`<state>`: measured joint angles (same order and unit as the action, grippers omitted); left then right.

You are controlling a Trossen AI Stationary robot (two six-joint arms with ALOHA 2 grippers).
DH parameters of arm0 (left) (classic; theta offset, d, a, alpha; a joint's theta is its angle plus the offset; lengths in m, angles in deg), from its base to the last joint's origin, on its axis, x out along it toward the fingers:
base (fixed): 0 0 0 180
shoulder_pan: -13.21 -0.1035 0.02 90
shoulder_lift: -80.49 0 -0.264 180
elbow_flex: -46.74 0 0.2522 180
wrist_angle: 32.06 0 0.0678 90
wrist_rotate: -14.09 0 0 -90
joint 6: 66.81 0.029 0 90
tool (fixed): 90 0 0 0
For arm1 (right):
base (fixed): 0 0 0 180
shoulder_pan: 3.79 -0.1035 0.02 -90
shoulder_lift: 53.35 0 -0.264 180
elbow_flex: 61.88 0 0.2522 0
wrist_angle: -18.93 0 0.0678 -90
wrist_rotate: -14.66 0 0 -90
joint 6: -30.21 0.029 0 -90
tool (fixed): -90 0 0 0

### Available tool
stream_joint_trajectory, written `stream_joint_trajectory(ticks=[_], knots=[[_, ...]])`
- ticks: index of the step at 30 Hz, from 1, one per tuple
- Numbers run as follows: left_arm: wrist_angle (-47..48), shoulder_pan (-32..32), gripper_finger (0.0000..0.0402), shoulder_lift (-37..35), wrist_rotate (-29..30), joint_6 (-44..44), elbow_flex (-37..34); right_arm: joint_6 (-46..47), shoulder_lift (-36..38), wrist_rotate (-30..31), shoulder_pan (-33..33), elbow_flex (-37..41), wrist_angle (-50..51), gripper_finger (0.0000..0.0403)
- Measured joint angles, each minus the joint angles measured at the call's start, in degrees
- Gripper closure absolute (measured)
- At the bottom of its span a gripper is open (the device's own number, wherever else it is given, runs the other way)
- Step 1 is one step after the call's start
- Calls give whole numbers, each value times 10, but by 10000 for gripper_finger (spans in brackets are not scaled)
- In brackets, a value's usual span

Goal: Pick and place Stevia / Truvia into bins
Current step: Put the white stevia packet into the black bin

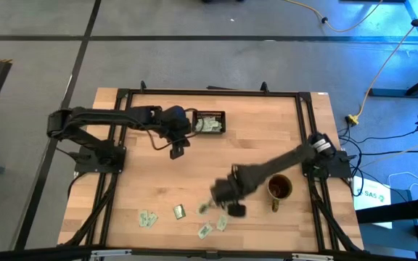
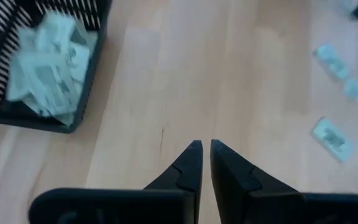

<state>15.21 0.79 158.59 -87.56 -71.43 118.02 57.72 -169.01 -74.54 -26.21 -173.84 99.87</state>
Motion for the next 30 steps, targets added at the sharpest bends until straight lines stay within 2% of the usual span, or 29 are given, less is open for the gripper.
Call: stream_joint_trajectory(ticks=[5,12,19,26,30], knots=[[2,1,377,-74,0,-16,0,-17,3,6,71,-75,12,403],[16,22,379,-148,0,-34,0,-124,4,121,158,-136,-1,403],[46,51,379,-186,1,-73,0,-217,-1,123,252,-136,-84,403],[64,89,380,-193,2,-111,0,-261,-19,124,325,-133,-125,403],[68,109,380,-189,38,-123,0,-263,-43,122,349,-116,-139,403]])
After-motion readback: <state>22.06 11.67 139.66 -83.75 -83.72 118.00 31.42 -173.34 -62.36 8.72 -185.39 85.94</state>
